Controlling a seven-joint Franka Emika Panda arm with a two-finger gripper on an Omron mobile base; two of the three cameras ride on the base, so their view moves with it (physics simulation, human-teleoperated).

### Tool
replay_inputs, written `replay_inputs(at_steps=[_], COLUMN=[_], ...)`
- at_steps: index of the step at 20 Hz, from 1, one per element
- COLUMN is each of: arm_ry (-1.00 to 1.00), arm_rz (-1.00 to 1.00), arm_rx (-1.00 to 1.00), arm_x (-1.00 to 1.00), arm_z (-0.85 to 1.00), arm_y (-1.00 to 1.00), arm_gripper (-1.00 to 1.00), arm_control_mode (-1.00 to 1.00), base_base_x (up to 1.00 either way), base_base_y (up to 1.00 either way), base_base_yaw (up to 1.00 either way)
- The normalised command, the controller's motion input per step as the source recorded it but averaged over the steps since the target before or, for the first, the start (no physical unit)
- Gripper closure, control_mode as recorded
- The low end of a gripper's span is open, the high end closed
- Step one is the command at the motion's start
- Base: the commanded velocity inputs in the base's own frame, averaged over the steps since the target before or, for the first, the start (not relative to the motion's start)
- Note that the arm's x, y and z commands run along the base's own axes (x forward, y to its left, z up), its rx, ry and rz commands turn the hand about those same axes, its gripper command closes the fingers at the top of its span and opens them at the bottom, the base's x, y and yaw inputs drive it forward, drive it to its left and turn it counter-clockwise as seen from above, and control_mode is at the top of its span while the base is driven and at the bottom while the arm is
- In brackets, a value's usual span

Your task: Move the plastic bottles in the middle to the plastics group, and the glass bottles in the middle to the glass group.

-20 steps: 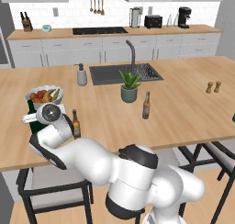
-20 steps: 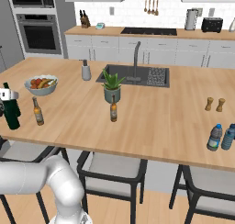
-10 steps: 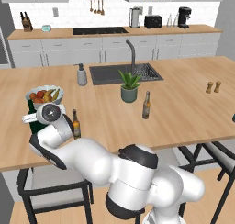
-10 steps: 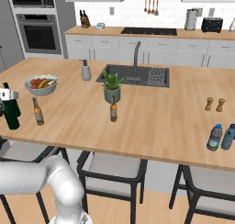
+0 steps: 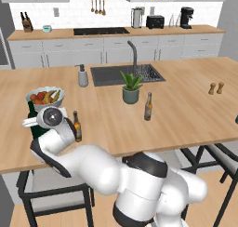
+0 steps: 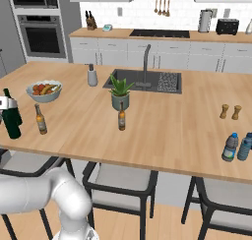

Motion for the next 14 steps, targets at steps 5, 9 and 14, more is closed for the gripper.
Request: replay_inputs(at_steps=[5, 9, 14], arm_ry=[0.04, 0.14, 0.14], arm_rz=[0.0, 0.0, 0.0], arm_rx=[0.0, 0.02, 0.04], arm_x=[-0.23, -0.11, -0.09], arm_z=[0.56, 0.74, 0.57], arm_y=[-0.29, -0.63, -0.94], arm_gripper=[-1.0, -1.0, -1.0], arm_control_mode=[-1.0, -1.0, -1.0], base_base_x=[0.0, 0.0, 0.0], base_base_y=[0.0, 0.0, 0.0], base_base_yaw=[0.0, 0.0, 0.0])
